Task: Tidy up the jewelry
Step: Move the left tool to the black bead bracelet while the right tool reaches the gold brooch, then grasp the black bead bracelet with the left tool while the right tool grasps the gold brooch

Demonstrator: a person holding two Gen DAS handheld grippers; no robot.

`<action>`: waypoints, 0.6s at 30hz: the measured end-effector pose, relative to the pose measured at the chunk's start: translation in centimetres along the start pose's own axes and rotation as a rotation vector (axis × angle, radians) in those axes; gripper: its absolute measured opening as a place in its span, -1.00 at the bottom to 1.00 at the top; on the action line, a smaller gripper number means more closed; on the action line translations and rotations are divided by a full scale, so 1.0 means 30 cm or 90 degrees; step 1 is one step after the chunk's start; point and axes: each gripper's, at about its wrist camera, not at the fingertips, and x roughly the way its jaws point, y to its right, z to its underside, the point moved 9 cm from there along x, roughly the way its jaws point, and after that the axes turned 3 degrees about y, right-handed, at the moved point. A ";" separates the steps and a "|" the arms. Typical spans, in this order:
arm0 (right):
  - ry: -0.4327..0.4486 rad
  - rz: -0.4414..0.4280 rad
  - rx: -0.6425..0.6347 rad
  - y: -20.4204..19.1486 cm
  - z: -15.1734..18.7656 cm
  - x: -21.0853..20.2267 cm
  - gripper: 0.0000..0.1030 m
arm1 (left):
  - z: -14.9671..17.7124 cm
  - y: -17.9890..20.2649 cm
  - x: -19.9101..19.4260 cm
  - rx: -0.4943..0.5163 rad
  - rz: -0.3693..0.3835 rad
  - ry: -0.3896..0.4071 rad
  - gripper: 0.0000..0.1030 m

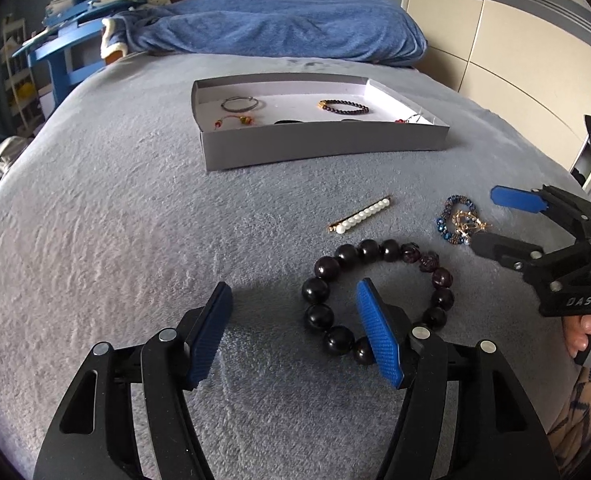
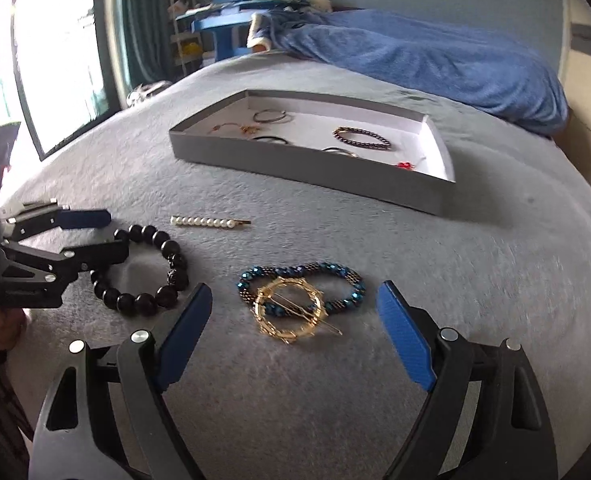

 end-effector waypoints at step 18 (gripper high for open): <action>0.007 -0.001 0.112 0.108 0.053 -0.054 -0.22 | 0.006 0.009 0.008 0.017 -0.006 -0.007 0.28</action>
